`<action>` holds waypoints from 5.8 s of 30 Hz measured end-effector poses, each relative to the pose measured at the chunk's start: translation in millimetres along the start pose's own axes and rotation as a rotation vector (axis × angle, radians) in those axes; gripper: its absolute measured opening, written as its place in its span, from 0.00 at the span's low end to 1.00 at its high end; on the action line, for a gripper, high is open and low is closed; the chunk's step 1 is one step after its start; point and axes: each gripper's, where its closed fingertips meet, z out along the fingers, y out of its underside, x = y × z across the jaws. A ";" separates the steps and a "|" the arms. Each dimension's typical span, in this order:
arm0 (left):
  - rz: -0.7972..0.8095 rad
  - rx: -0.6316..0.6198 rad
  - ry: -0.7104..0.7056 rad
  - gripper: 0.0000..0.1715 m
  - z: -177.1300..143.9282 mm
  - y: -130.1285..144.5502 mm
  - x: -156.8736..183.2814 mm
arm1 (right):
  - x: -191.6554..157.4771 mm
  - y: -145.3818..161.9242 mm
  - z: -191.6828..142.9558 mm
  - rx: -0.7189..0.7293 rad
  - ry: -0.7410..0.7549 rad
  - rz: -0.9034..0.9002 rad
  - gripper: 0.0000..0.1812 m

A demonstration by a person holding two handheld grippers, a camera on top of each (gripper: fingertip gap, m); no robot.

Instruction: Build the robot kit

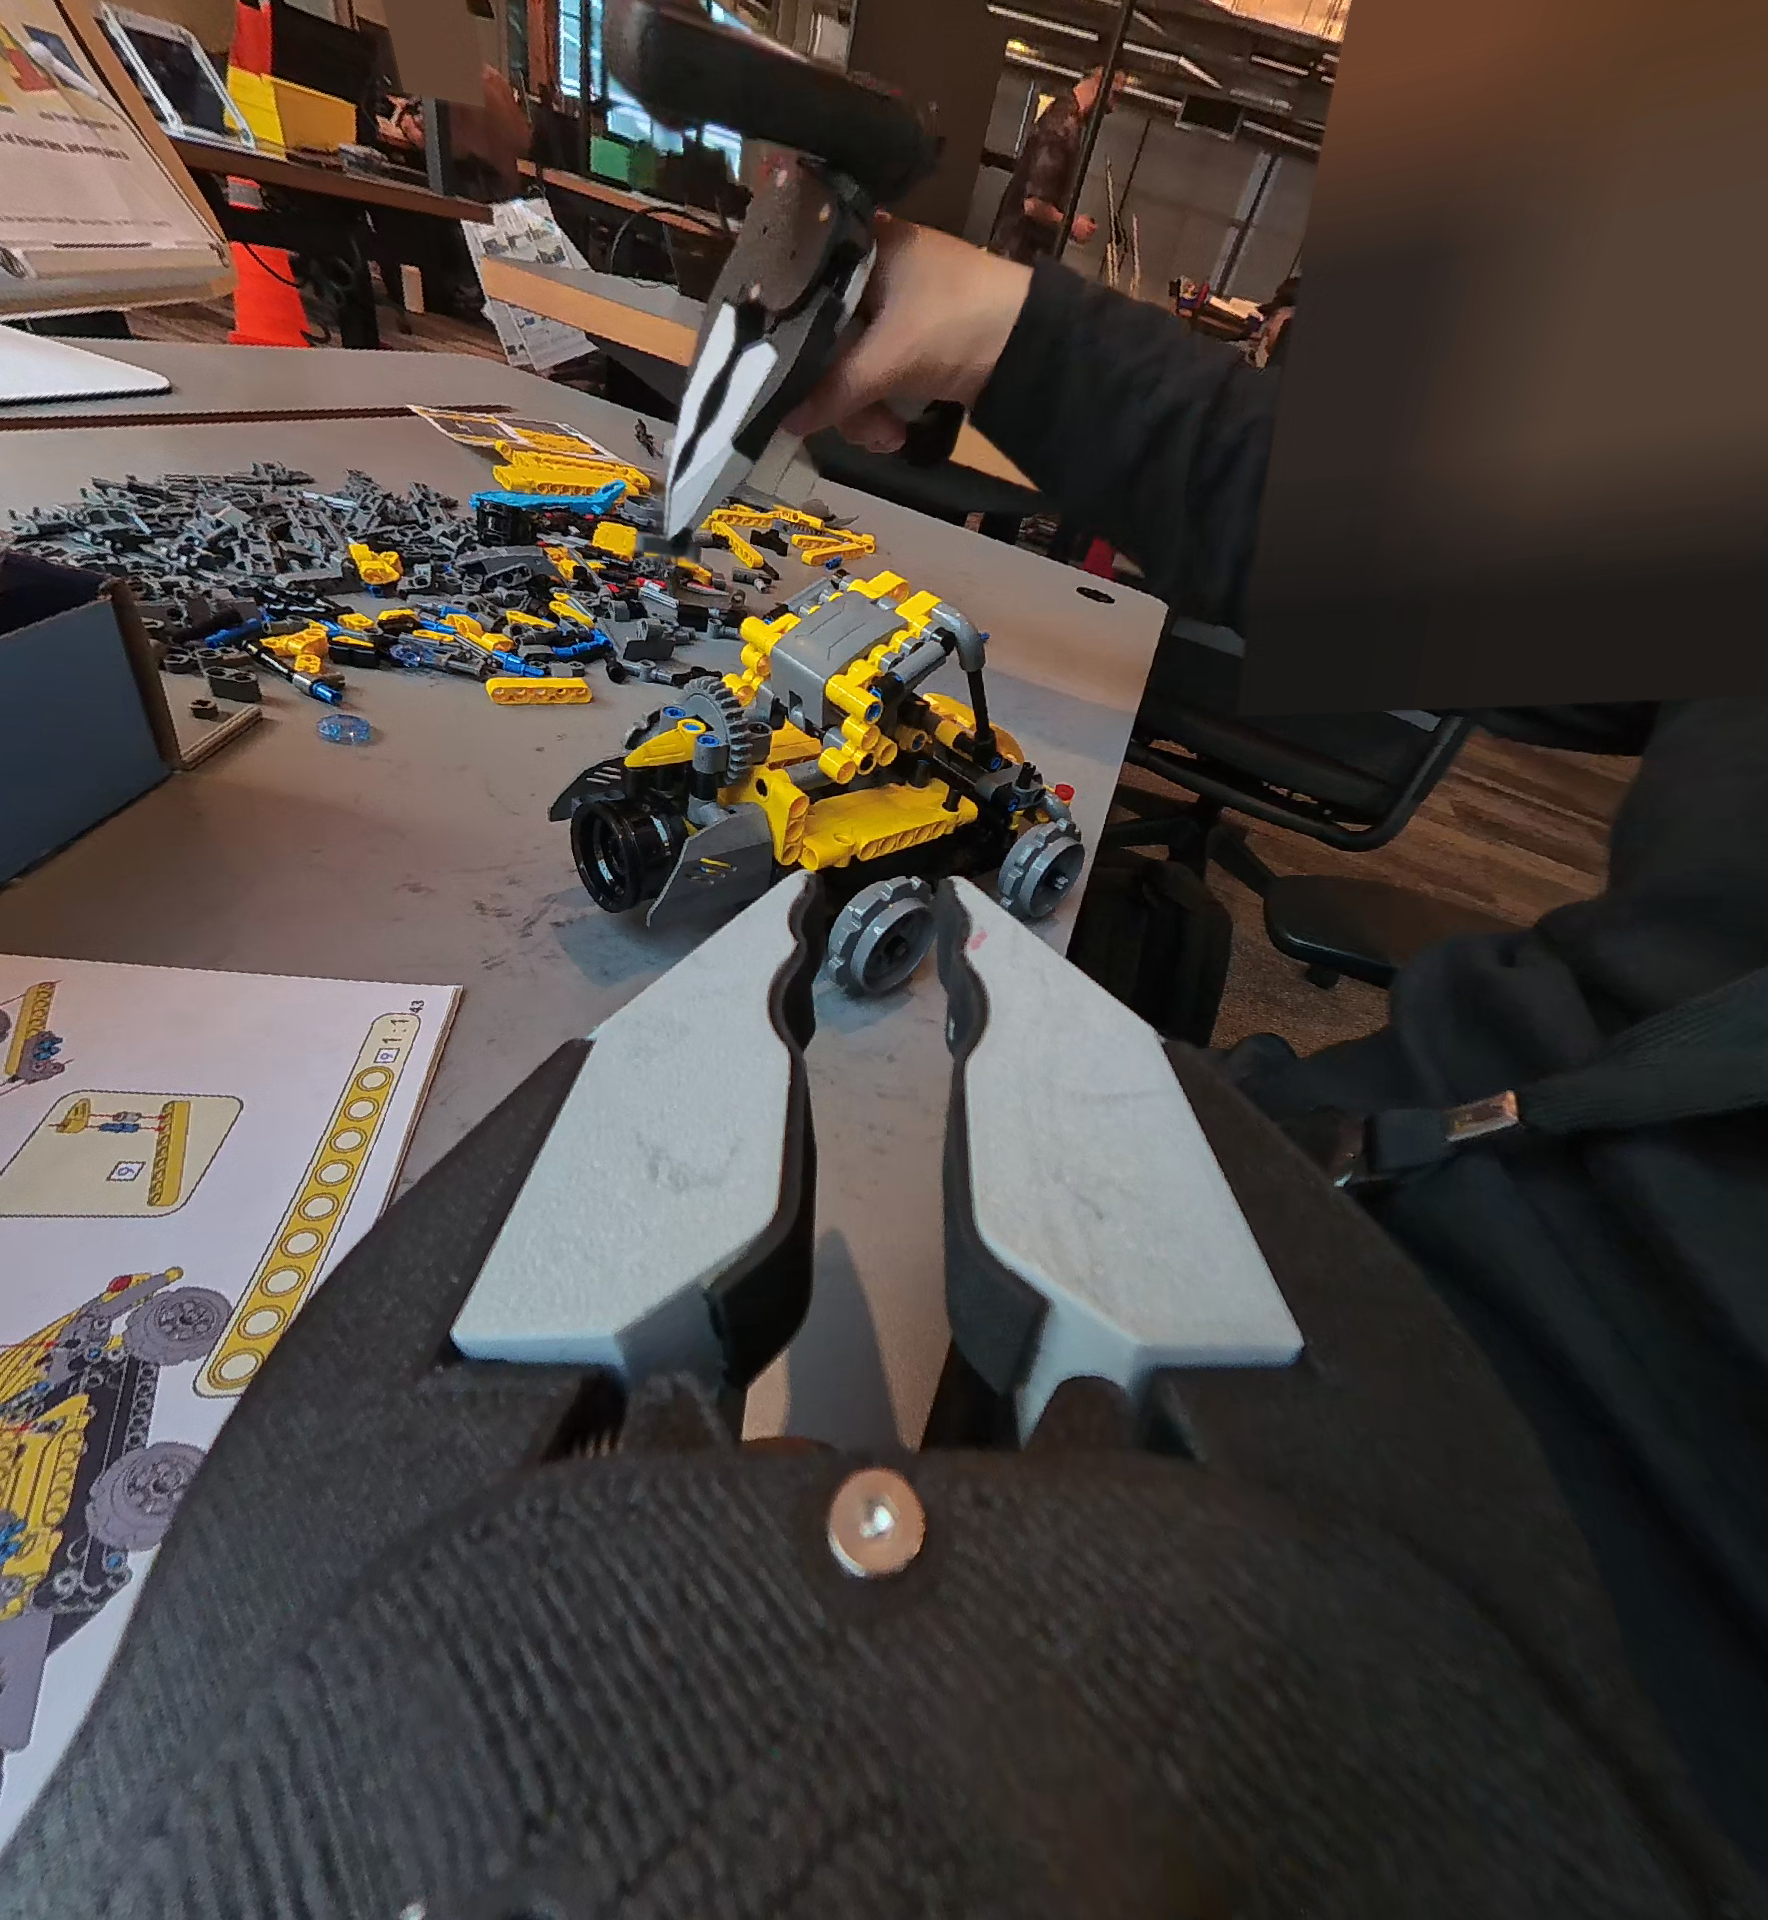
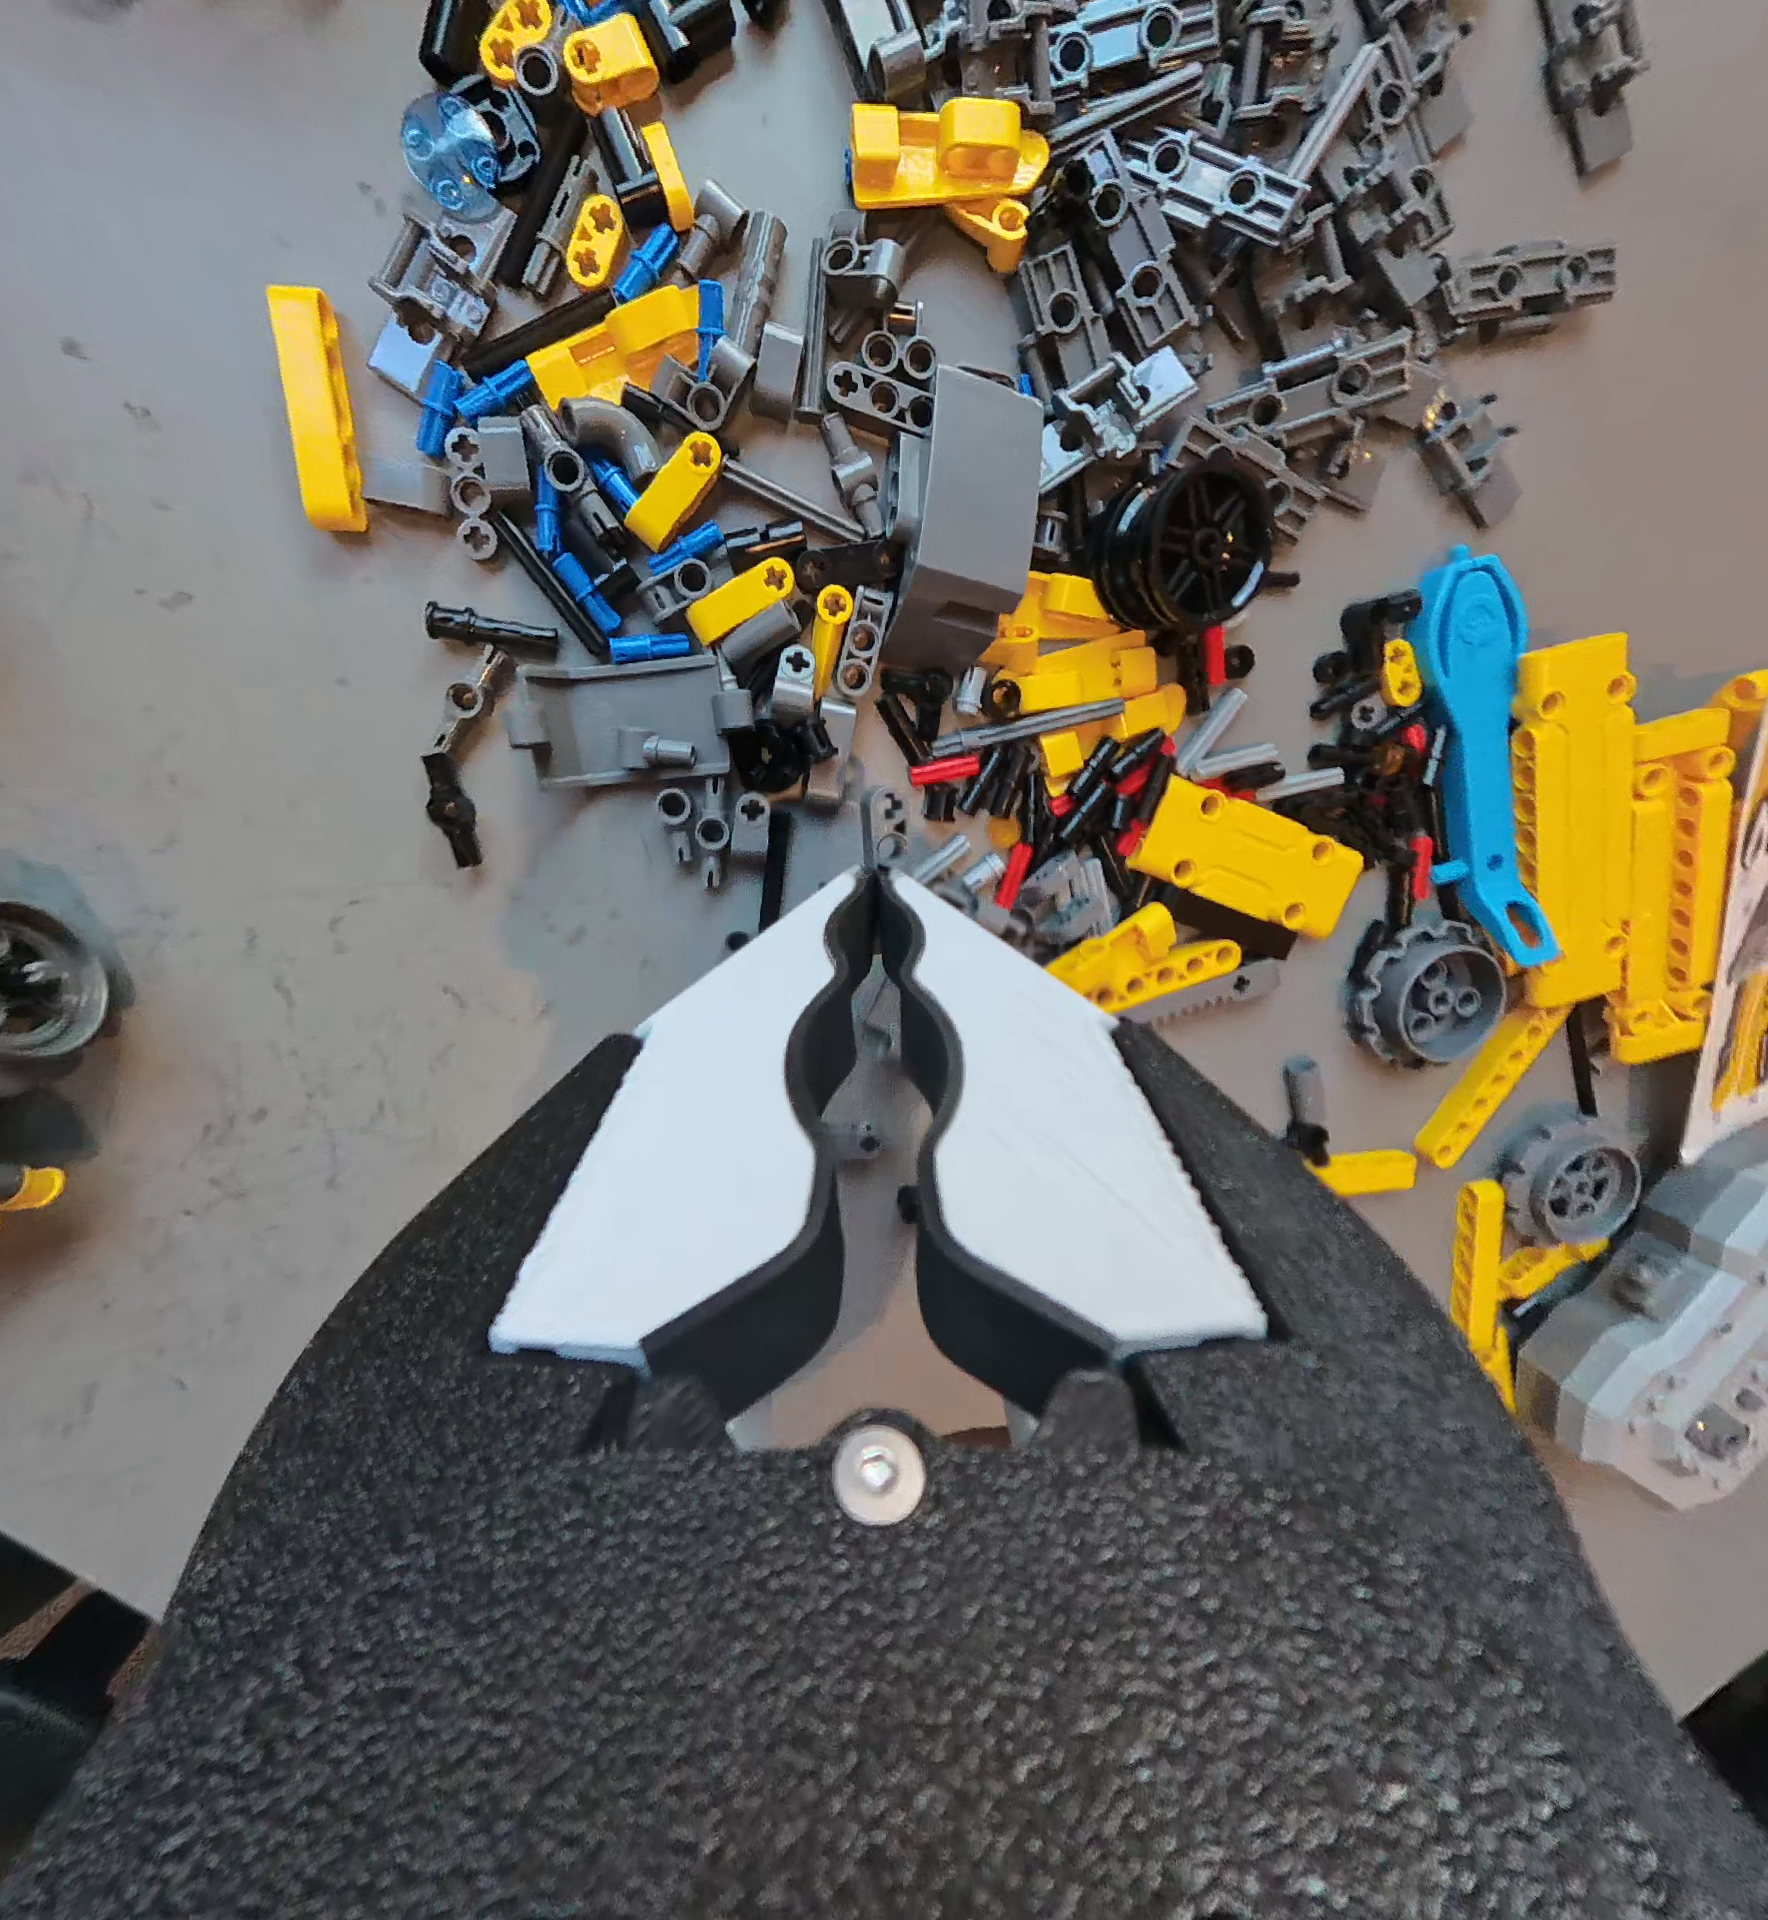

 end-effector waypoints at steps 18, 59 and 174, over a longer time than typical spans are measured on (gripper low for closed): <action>0.001 -0.014 -0.014 0.11 1.7 1.9 -1.2 | 10.3 185.2 -56.9 -0.071 0.063 0.317 0.00; 0.003 -0.021 -0.012 0.10 2.0 2.9 -0.8 | -5.9 184.6 -39.3 -0.029 -0.035 0.349 0.05; 0.035 -0.016 -0.025 0.10 1.8 3.7 0.9 | 77.3 157.6 -51.4 0.249 0.146 0.275 0.10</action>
